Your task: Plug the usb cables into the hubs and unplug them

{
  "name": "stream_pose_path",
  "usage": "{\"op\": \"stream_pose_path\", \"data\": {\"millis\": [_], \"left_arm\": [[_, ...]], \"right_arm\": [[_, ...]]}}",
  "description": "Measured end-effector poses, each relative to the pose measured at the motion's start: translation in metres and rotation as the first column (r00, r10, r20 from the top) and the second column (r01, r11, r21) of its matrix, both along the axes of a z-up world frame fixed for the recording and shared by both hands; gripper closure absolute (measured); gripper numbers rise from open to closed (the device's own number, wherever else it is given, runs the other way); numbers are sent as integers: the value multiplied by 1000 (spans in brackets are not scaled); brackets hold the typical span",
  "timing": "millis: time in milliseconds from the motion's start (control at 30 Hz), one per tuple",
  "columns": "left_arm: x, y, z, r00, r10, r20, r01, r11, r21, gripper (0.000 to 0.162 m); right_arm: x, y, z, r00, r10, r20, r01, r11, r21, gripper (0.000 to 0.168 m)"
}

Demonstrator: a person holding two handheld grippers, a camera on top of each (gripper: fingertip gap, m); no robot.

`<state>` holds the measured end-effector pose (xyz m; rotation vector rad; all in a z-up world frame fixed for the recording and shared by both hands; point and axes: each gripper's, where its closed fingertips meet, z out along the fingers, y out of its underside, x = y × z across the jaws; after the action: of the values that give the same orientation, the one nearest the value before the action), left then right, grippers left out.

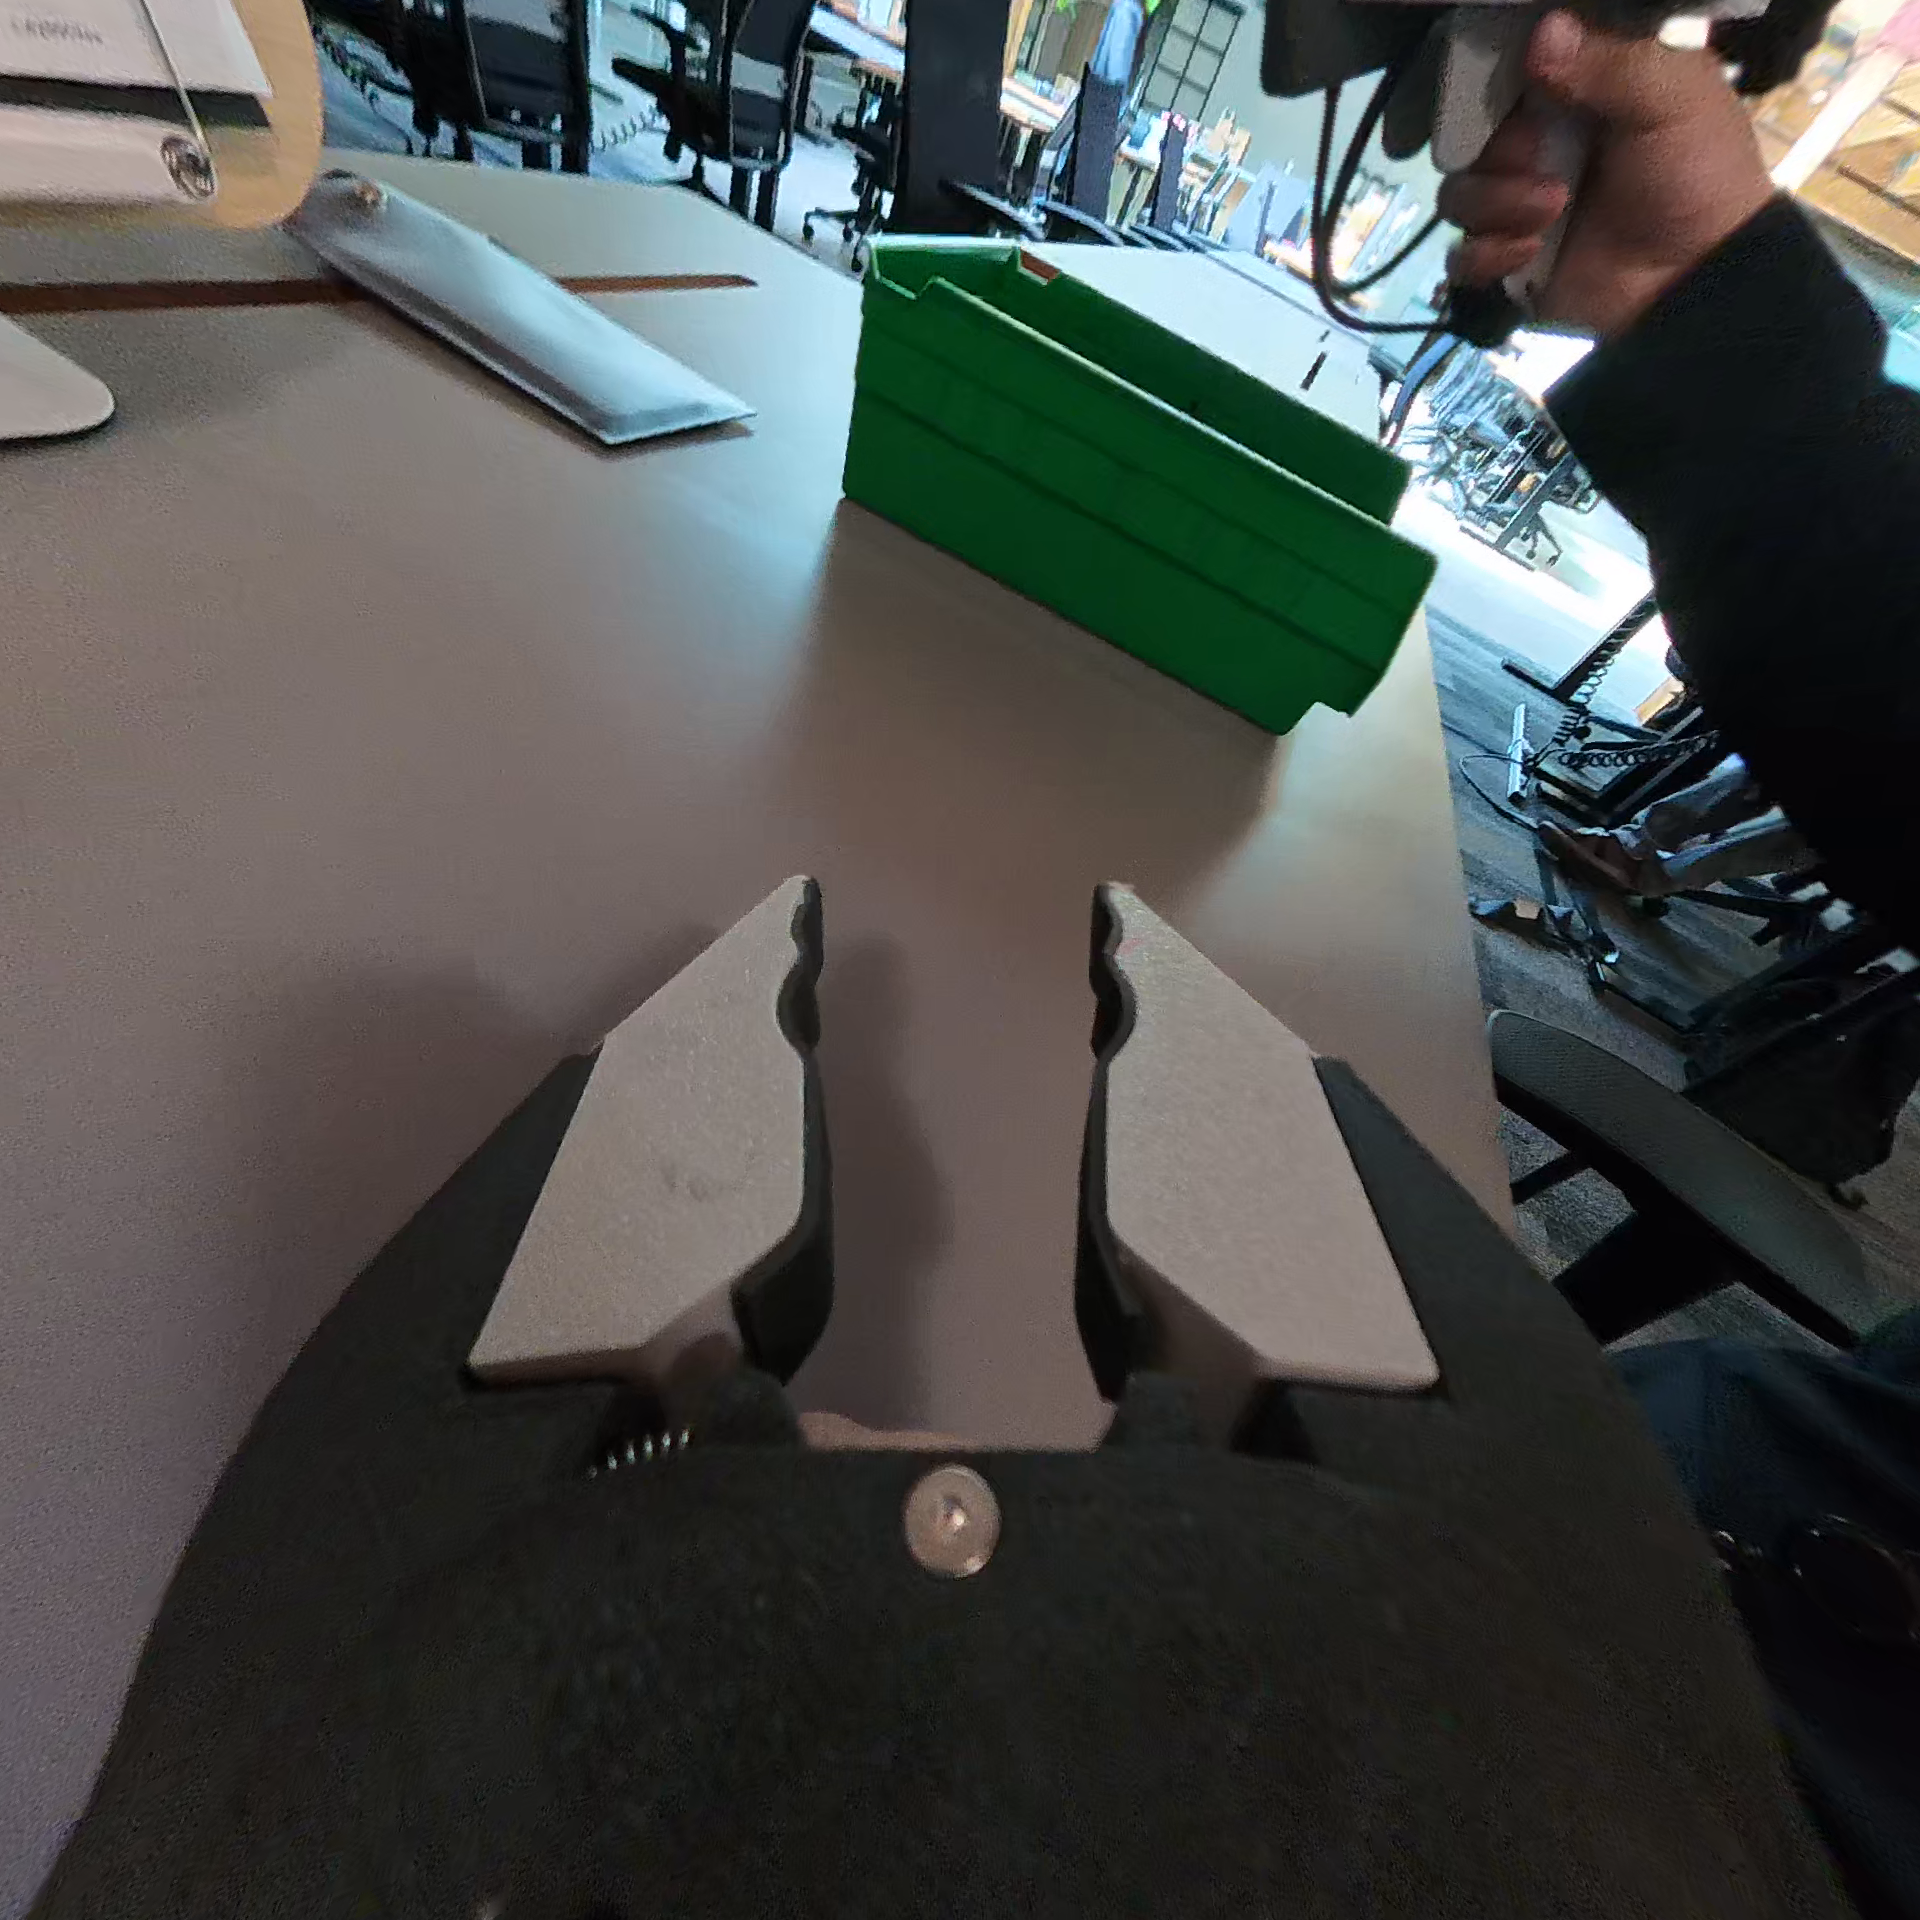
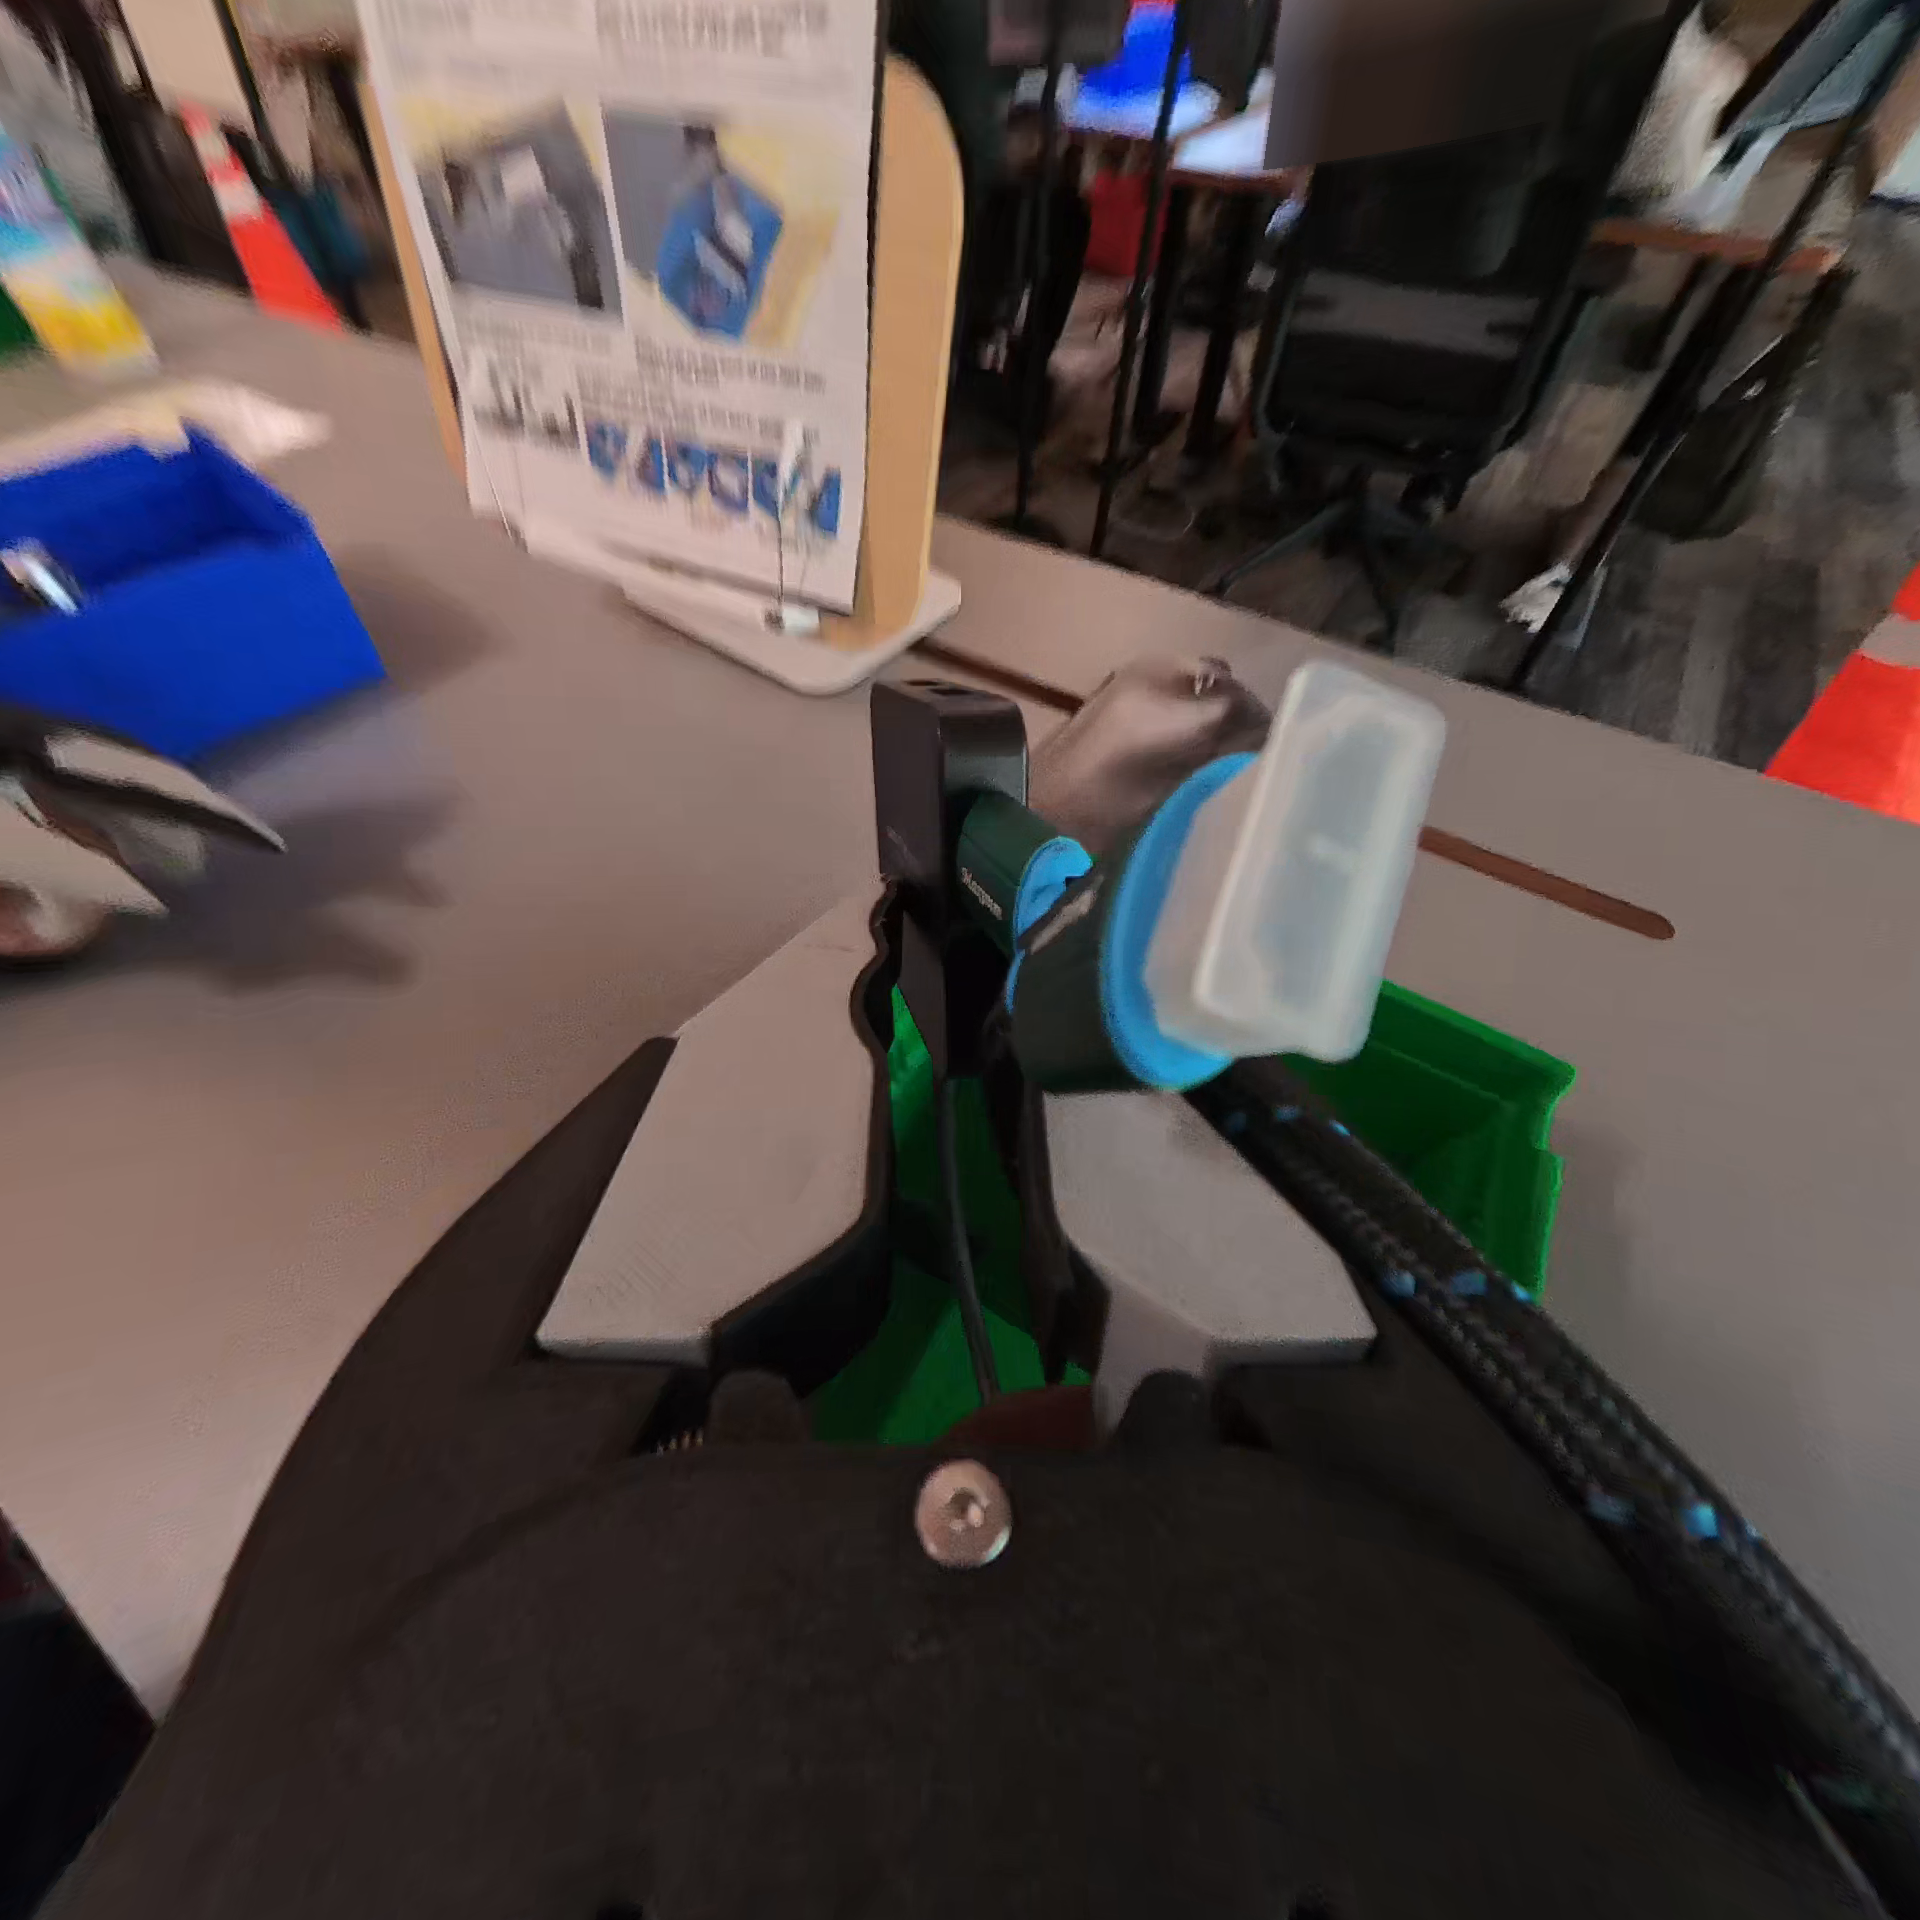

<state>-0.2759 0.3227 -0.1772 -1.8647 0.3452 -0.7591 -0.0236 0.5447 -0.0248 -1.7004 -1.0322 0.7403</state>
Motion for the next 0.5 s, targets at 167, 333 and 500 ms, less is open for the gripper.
{"op": "stream_pose_path", "data": {"millis": [167, 333, 500], "left_arm": [[2, -1, -1, 1000, -7, -13, 7, 1000, -5, 113], [0, 2, -7, 997, 15, -79, -16, 1000, -12, 116], [3, 3, -13, 988, 7, -154, -8, 1000, -9, 116]], "right_arm": [[-7, 53, -55, 949, 58, 310, -23, 993, -116, 152], [-29, 58, -100, 867, 264, 424, -110, 929, -355, 150], [-36, 48, -143, 735, 445, 512, -153, 844, -514, 148]]}}
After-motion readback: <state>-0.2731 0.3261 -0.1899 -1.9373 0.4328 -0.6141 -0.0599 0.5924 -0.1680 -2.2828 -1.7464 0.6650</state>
